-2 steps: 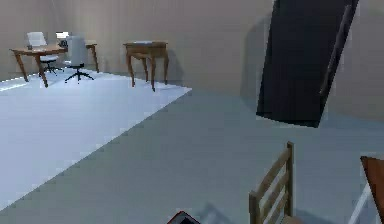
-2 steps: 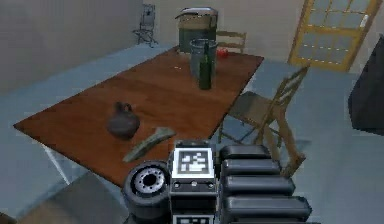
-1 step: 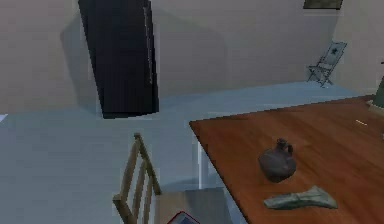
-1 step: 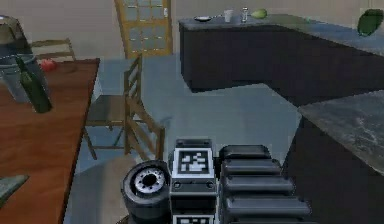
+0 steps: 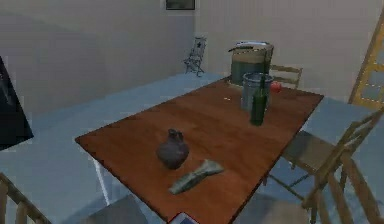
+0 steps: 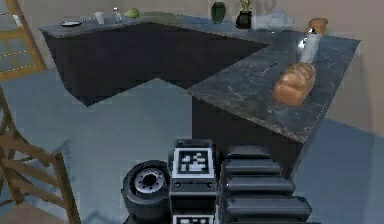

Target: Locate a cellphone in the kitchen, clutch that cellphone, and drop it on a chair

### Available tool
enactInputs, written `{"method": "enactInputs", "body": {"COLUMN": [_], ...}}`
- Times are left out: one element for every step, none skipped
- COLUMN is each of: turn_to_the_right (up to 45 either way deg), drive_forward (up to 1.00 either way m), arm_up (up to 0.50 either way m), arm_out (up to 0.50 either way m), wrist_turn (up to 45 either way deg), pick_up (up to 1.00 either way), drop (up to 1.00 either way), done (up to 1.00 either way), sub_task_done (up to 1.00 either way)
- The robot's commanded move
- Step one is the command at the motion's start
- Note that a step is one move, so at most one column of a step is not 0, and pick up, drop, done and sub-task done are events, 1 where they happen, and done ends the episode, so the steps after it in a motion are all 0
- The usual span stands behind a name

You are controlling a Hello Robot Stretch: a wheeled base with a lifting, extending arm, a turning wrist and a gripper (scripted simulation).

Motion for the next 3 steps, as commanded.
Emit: {"method": "enactInputs", "body": {"turn_to_the_right": [3.0, -45.0, -45.0], "drive_forward": [0.00, 0.00, 0.00], "arm_up": [0.00, 0.00, 0.00], "arm_out": [0.00, 0.00, 0.00], "wrist_turn": [0.0, 0.0, 0.0], "pick_up": [0.00, 0.00, 0.00], "drop": [0.00, 0.00, 0.00], "done": [0.00, 0.00, 0.00], "sub_task_done": [0.00, 0.00, 0.00]}}
